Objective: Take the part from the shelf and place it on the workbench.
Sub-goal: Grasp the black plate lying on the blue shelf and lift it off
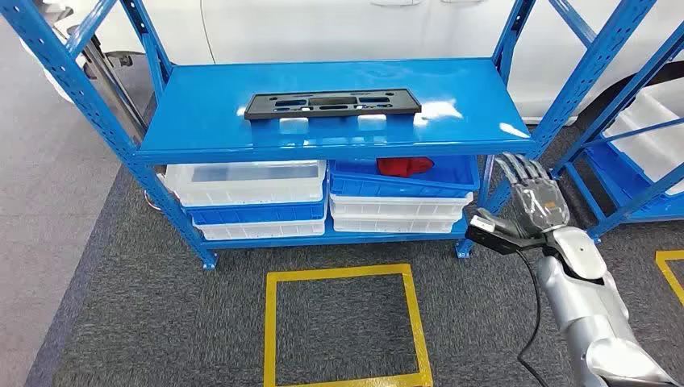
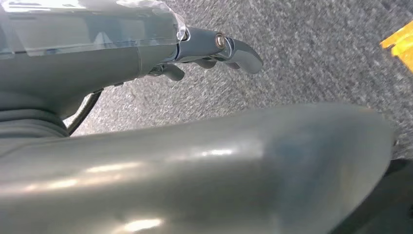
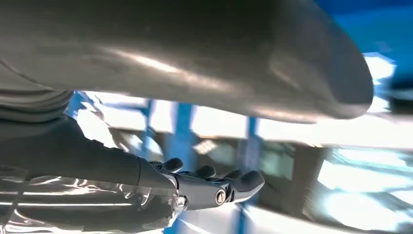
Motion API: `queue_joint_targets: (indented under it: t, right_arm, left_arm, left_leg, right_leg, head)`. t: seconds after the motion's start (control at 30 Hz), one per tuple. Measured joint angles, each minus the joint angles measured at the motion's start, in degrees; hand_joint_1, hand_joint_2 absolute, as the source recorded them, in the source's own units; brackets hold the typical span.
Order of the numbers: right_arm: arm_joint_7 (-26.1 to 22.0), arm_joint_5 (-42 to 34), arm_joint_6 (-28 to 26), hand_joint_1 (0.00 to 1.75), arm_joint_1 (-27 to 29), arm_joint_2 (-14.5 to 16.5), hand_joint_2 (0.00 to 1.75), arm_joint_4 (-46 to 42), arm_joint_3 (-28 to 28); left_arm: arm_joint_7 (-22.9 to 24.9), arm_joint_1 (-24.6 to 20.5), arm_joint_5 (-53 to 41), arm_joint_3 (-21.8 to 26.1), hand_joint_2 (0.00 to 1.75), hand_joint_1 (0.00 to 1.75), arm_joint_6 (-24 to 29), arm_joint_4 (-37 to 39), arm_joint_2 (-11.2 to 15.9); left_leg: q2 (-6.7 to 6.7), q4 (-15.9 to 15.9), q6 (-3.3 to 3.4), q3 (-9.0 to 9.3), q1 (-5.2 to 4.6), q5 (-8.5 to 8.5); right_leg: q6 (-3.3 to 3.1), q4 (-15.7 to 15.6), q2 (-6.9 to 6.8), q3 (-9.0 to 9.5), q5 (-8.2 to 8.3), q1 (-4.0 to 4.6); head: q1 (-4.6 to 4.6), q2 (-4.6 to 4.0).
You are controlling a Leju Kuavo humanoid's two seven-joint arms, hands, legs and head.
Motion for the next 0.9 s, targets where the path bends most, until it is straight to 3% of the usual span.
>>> queue_joint_targets:
  t: [0.07,0.1,0.13,0.17,0.2,0.27,0.33,0.43,0.5,0.6,0.63,0.67,0.7,0.8,0.83,0.9]
  right_arm:
    - [0.15,-0.21,0.50,0.00,-0.07,0.00,0.00,-1.35,2.62]
    - [0.27,-0.42,1.01,0.00,-0.16,0.00,0.00,-2.69,5.24]
    - [0.40,-0.68,1.63,0.00,-0.29,0.00,0.00,-3.95,7.76]
    - [0.53,-0.99,2.34,0.00,-0.67,-0.01,0.00,-5.18,10.27]
    - [0.66,-1.35,3.11,0.00,-1.42,-0.01,0.00,-6.29,12.71]
    - [0.86,-2.23,4.78,0.00,-3.84,0.00,0.00,-7.99,17.37]
    - [0.91,-3.42,6.54,0.00,-7.08,0.24,0.00,-8.67,21.98]
    - [0.99,-5.36,8.94,0.00,-12.26,1.54,0.00,-8.44,28.43]
    - [1.35,-6.75,10.49,0.00,-16.21,3.44,0.00,-7.62,32.16]
    - [2.05,-8.70,12.29,0.00,-21.37,6.73,0.00,-5.48,37.20]
    - [2.21,-9.13,12.59,0.00,-22.36,7.67,0.00,-4.68,38.61]
    - [2.33,-9.47,12.74,0.00,-23.03,8.51,0.00,-3.92,39.78]
    - [2.41,-9.77,12.76,0.00,-23.55,9.26,0.00,-3.22,40.72]
    - [2.44,-10.54,12.58,0.00,-25.37,11.08,0.00,-1.48,42.83]
    - [2.36,-10.75,12.53,0.00,-26.03,11.56,0.00,-0.90,43.48]
    - [2.08,-11.36,12.45,0.00,-26.95,12.28,0.00,0.23,44.65]
  left_arm:
    - [-0.06,-0.03,0.02,0.00,0.00,0.00,-0.02,0.00,-0.01]
    - [-0.12,-0.04,0.05,0.00,0.00,0.00,-0.04,0.00,-0.02]
    - [-0.17,-0.01,0.11,0.00,0.00,0.00,-0.08,0.00,-0.02]
    - [-0.21,0.01,0.16,0.00,0.00,0.00,-0.10,0.00,-0.03]
    - [-0.24,0.01,0.20,0.00,0.00,0.00,-0.13,0.00,-0.03]
    - [-0.21,-0.05,0.21,0.00,0.00,0.00,-0.13,0.00,-0.05]
    - [0.11,-0.20,0.20,0.00,0.00,0.00,0.02,-0.01,-0.05]
    - [0.66,-0.36,0.24,0.00,0.00,0.00,0.29,-0.02,-0.06]
    - [0.74,-0.46,0.32,0.00,0.00,0.00,0.36,-0.02,-0.06]
    - [0.80,-0.73,0.40,0.00,0.00,0.00,0.25,-0.02,-0.05]
    - [0.84,-0.77,0.42,0.00,0.00,0.00,0.17,-0.01,-0.05]
    - [0.89,-0.77,0.43,0.00,0.00,0.00,0.11,-0.01,-0.06]
    - [0.92,-0.76,0.43,0.00,0.00,0.00,0.07,-0.01,-0.06]
    - [1.04,-0.79,0.44,0.00,0.00,0.00,0.01,-0.02,-0.01]
    - [1.10,-0.80,0.45,0.00,0.00,0.00,-0.01,-0.02,0.00]
    - [1.25,-0.75,0.51,0.00,0.00,0.00,-0.02,-0.02,0.02]
  left_leg:
    - [0.01,0.05,0.03,-0.03,-0.01,-0.01]
    - [0.03,0.11,0.04,-0.08,-0.01,-0.02]
    - [0.01,0.19,0.02,-0.11,-0.01,-0.07]
    - [-0.01,0.32,-0.04,-0.13,0.00,-0.14]
    - [-0.03,0.51,-0.15,-0.14,0.01,-0.26]
    - [-0.07,1.05,-0.52,-0.18,0.00,-0.63]
    - [-0.09,1.59,-1.01,-0.52,-0.14,-0.91]
    - [-0.09,1.70,-1.89,-0.93,-0.23,-0.90]
    - [-0.09,3.37,-2.65,-1.72,-0.09,-2.13]
    - [-0.09,13.83,-3.58,-6.56,0.23,-7.31]
    - [-0.09,17.27,-3.75,-8.26,0.32,-8.44]
    - [-0.09,18.77,-3.83,-9.12,0.38,-8.44]
    - [-0.08,17.91,-3.84,-8.85,0.44,-7.30]
    - [-0.06,6.21,-3.45,-3.46,0.55,-1.57]
    - [-0.06,3.36,-3.17,-2.11,0.49,-0.74]
    - [-0.13,1.77,-2.53,-1.34,0.30,-0.81]
  right_leg:
    - [0.20,4.61,0.00,-2.19,-2.02,-0.06]
    - [0.37,8.51,-0.01,-4.11,-3.52,-0.11]
    - [0.50,11.13,-0.01,-5.50,-4.09,-0.17]
    - [0.58,11.54,-0.02,-5.87,-3.47,-0.24]
    - [0.60,9.51,-0.02,-5.05,-1.77,-0.33]
    - [0.48,1.61,-0.02,-1.38,2.21,-0.50]
    - [-0.03,-3.24,0.07,0.71,3.77,-0.30]
    - [-1.08,-3.74,0.21,0.49,3.86,-0.06]
    - [-1.86,-4.04,0.24,0.43,4.15,-0.23]
    - [-2.47,-4.19,0.23,0.37,4.30,-0.28]
    - [-2.51,-4.17,0.20,0.37,4.29,-0.23]
    - [-2.51,-4.15,0.17,0.39,4.26,-0.19]
    - [-2.48,-4.11,0.14,0.43,4.22,-0.17]
    - [-2.09,-3.87,0.15,0.51,3.93,-0.07]
    - [-1.84,-3.86,0.18,0.47,3.89,0.02]
    - [-1.24,-4.00,0.22,0.44,3.91,0.20]
  head:
    - [0.00,0.00]
    - [0.00,0.00]
    - [0.00,0.00]
    - [0.00,0.00]
    - [0.00,0.00]
    - [0.00,0.00]
    - [-0.01,0.01]
    - [0.00,0.01]
    - [0.00,0.01]
    - [0.00,0.00]
    - [0.00,0.00]
    - [0.00,0.00]
    - [0.00,0.00]
    - [0.00,0.00]
    - [0.00,0.01]
    - [0.00,0.01]
